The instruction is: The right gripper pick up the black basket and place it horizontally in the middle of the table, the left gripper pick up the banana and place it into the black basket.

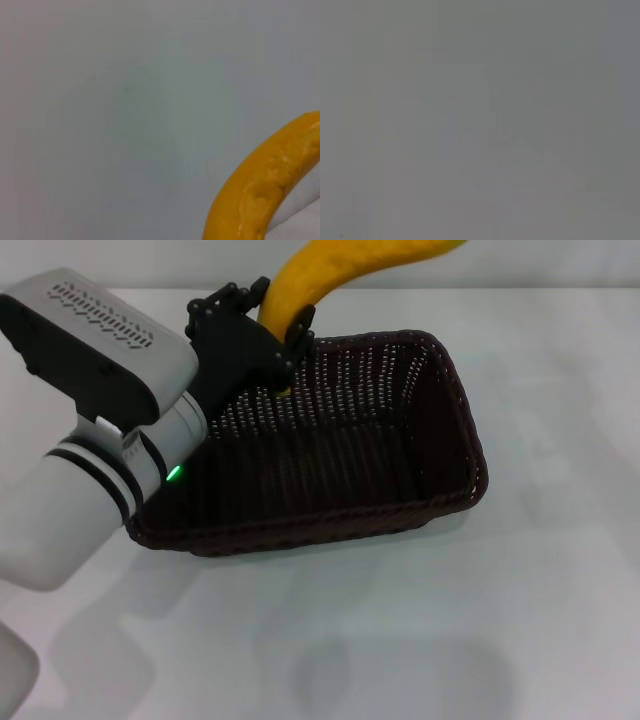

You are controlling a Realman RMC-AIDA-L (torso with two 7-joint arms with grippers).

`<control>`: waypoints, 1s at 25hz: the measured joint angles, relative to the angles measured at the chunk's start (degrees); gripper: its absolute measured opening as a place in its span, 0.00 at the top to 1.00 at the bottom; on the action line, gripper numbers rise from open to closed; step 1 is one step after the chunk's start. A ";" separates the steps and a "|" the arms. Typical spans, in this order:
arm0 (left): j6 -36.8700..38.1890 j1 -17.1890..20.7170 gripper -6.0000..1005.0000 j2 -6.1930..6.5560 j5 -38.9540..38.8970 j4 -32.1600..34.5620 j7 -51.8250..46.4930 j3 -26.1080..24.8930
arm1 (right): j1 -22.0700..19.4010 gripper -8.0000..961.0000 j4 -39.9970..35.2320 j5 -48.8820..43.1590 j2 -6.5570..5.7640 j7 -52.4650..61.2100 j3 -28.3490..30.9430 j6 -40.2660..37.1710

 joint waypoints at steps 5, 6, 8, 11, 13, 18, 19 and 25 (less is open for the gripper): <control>0.03 0.96 0.52 0.04 0.05 0.71 -0.02 0.96 | -0.11 0.31 0.03 -0.08 0.00 0.00 -0.02 -0.15; 0.05 1.07 0.52 0.06 0.05 0.80 -0.02 1.03 | -0.12 0.31 0.04 -0.08 0.00 0.00 -0.02 -0.20; 0.15 1.43 0.52 0.07 0.05 1.14 -0.03 1.11 | -0.13 0.31 0.03 -0.08 0.00 0.00 -0.06 -0.28; 0.18 1.79 0.52 0.06 -0.02 1.49 -0.66 1.11 | -0.16 0.31 0.04 -0.08 0.00 0.00 -0.12 -0.29; 0.16 2.06 0.52 0.05 -0.04 1.66 -1.61 0.96 | -0.21 0.31 0.03 -0.08 0.00 0.00 -0.12 -0.36; 0.83 2.23 0.49 0.20 -0.08 2.00 -4.95 0.56 | -0.26 0.31 0.03 -0.07 0.00 0.00 -0.11 -0.75; 0.84 2.23 0.46 0.25 -0.07 2.03 -5.30 0.50 | -0.28 0.31 0.04 -0.07 0.00 0.00 -0.11 -0.86; 0.82 2.42 0.23 0.20 0.30 2.19 -5.38 0.43 | -0.41 0.31 0.03 -0.07 0.00 0.00 -0.11 -1.27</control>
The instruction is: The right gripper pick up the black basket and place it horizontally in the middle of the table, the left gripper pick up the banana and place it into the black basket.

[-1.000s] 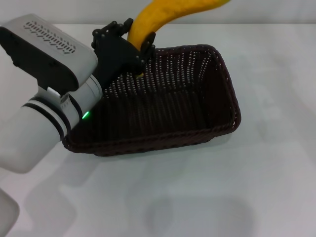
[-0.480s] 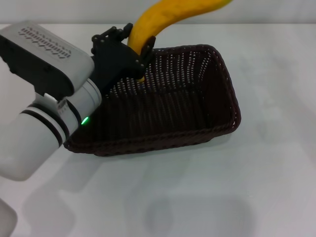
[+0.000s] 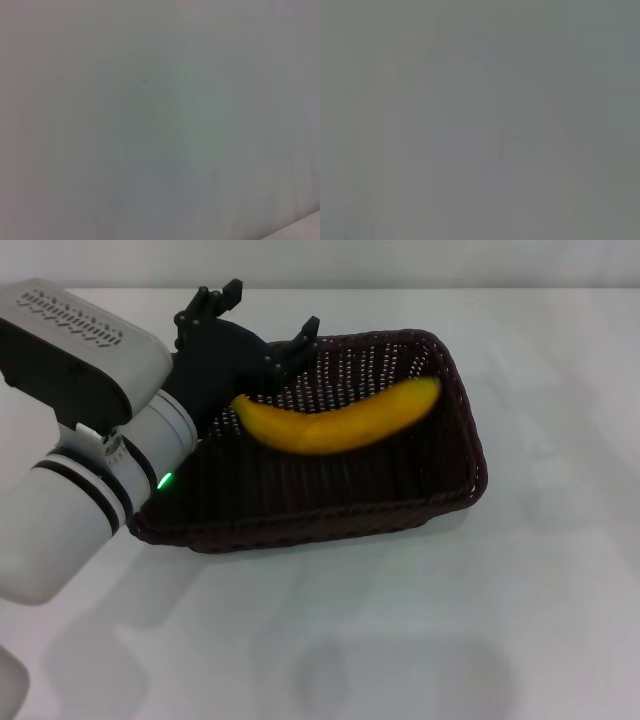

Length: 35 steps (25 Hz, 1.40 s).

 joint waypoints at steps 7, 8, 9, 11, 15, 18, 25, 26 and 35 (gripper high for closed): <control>-0.14 1.27 0.12 -0.26 0.45 0.47 0.87 -1.58 | -0.04 0.31 0.69 0.00 0.00 -0.03 -0.11 -1.10; -0.34 1.54 0.12 -0.28 0.48 0.47 0.90 -2.18 | -0.01 0.31 1.25 0.00 0.00 -0.07 -0.13 -1.57; -0.42 1.76 0.11 -0.29 0.51 0.47 0.94 -2.74 | 0.05 0.31 1.72 0.00 0.00 -0.12 -0.13 -2.02; -0.65 2.17 0.11 -0.31 0.70 0.47 1.16 -3.93 | 0.18 0.31 2.76 0.00 0.00 -0.22 -0.03 -3.05; -1.53 3.07 0.11 -0.50 1.04 0.19 2.84 -6.55 | 0.44 0.31 4.53 0.00 0.00 -0.56 0.12 -4.66; -2.70 3.75 0.12 -0.70 0.88 -0.11 3.78 -9.99 | 0.64 0.31 5.20 0.01 0.00 -0.84 0.15 -5.56; -15.82 5.77 0.12 -0.91 -1.74 -4.19 4.12 -20.84 | 1.39 0.31 6.88 0.00 0.00 -1.29 -0.01 -7.87; -19.19 6.39 0.12 -0.93 -3.37 -5.11 4.61 -22.31 | 1.51 0.31 7.26 0.01 0.00 -1.30 0.06 -8.13; -57.59 9.97 0.12 -1.44 -14.33 -19.92 12.05 -30.70 | 2.00 0.31 9.48 0.19 0.00 -1.32 0.38 -9.59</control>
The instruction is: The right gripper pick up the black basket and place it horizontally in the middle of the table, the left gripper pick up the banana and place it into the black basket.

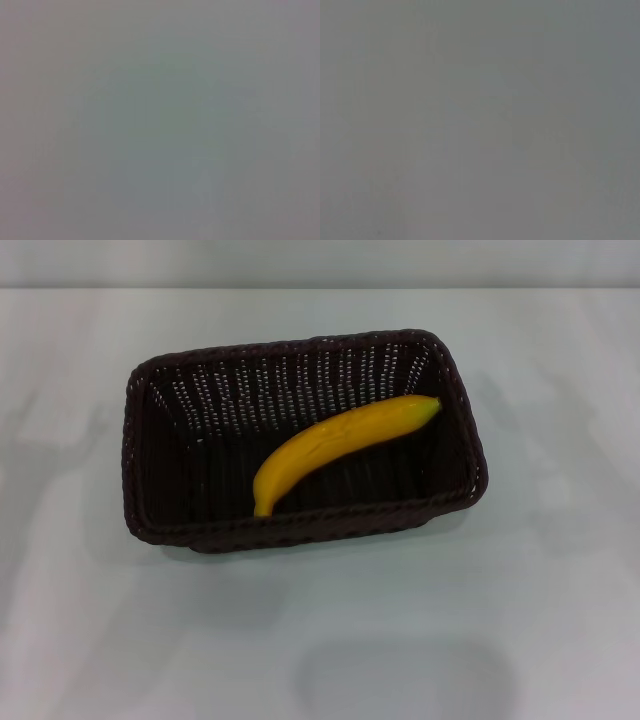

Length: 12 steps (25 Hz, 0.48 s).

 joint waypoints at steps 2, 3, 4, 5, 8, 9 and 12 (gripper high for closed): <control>-1.02 0.50 0.12 -0.04 0.00 -1.02 0.20 -0.58 | 0.07 0.31 0.10 -0.07 0.00 0.00 0.00 -0.31; -0.91 0.72 0.12 -0.03 0.00 -1.33 0.42 -0.99 | 0.14 0.31 0.12 -0.12 0.00 0.01 0.00 -0.36; -0.76 0.87 0.12 -0.04 0.02 -1.64 0.57 -1.40 | 0.29 0.31 0.13 -0.14 0.00 0.03 -0.04 -0.35; -0.74 0.92 0.12 -0.06 0.00 -2.07 0.63 -2.03 | 0.41 0.31 0.14 -0.14 -0.02 0.05 -0.09 -0.32; -0.72 1.08 0.12 -0.20 -0.07 -4.06 0.49 -5.07 | 1.03 0.31 0.66 -0.17 -0.25 0.25 -0.34 -0.18; -0.73 1.10 0.12 -0.21 -0.07 -4.57 0.45 -5.88 | 1.13 0.31 0.80 -0.17 -0.31 0.26 -0.37 -0.21; -0.74 1.17 0.12 -0.28 -0.08 -6.29 0.51 -8.43 | 1.29 0.31 1.11 -0.20 -0.49 0.29 -0.47 -0.17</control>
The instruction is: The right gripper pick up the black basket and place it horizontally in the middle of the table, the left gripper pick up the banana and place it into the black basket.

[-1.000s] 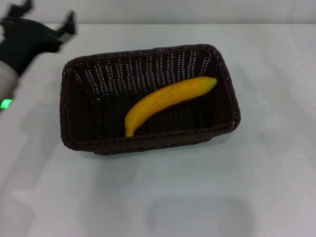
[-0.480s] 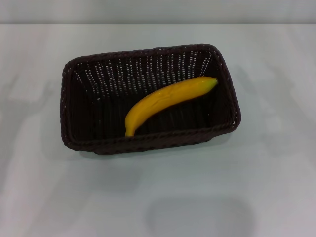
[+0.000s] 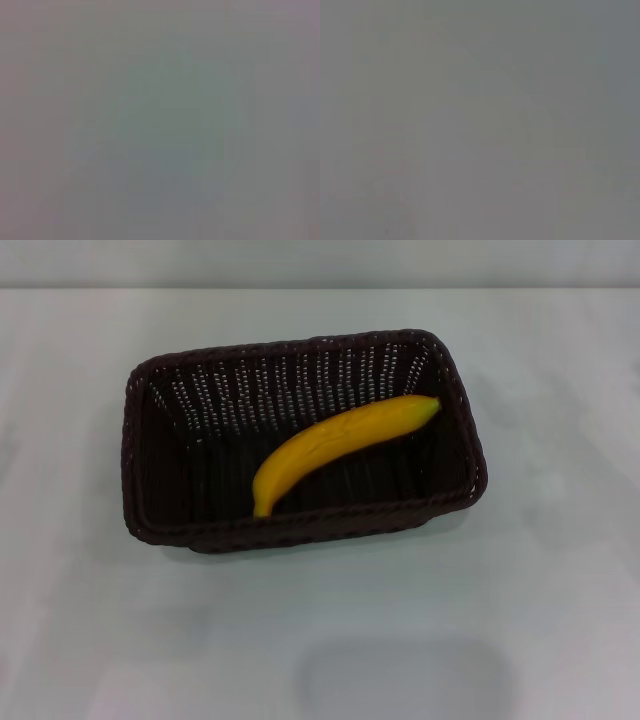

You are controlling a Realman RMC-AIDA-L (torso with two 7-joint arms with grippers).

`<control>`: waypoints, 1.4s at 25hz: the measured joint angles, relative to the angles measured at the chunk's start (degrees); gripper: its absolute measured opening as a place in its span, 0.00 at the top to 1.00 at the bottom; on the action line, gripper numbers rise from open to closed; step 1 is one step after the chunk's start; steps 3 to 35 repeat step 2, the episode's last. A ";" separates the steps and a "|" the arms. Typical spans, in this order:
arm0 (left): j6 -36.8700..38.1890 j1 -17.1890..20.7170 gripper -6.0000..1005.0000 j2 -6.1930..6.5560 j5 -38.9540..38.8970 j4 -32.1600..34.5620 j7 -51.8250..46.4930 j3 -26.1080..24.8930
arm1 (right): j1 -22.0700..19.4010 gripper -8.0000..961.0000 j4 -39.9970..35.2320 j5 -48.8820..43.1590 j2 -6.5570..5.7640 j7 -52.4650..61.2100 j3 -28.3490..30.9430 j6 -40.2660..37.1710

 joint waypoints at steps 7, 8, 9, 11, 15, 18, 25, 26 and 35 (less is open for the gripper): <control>-0.12 -0.21 0.12 -0.02 0.00 -1.82 0.13 -2.59 | 0.20 0.31 0.42 -0.52 -0.11 -0.01 0.25 0.18; -0.12 -0.21 0.12 -0.02 0.00 -1.82 0.13 -2.59 | 0.20 0.31 0.42 -0.52 -0.11 -0.01 0.25 0.18; -0.12 -0.21 0.12 -0.02 0.00 -1.82 0.13 -2.59 | 0.20 0.31 0.42 -0.52 -0.11 -0.01 0.25 0.18; -0.12 -0.21 0.12 -0.02 0.00 -1.82 0.13 -2.59 | 0.20 0.31 0.42 -0.52 -0.11 -0.01 0.25 0.18; -0.12 -0.21 0.12 -0.02 0.00 -1.82 0.13 -2.59 | 0.20 0.31 0.42 -0.52 -0.11 -0.01 0.25 0.18; -0.12 -0.21 0.12 -0.02 0.00 -1.82 0.13 -2.59 | 0.20 0.31 0.42 -0.52 -0.11 -0.01 0.25 0.18; -0.12 -0.21 0.12 -0.02 0.00 -1.82 0.13 -2.59 | 0.20 0.31 0.42 -0.52 -0.11 -0.01 0.25 0.18; -0.12 -0.21 0.12 -0.02 0.00 -1.82 0.13 -2.59 | 0.20 0.31 0.42 -0.52 -0.11 -0.01 0.25 0.18; -0.12 -0.21 0.12 -0.02 0.00 -1.82 0.13 -2.59 | 0.20 0.31 0.42 -0.52 -0.11 -0.01 0.25 0.18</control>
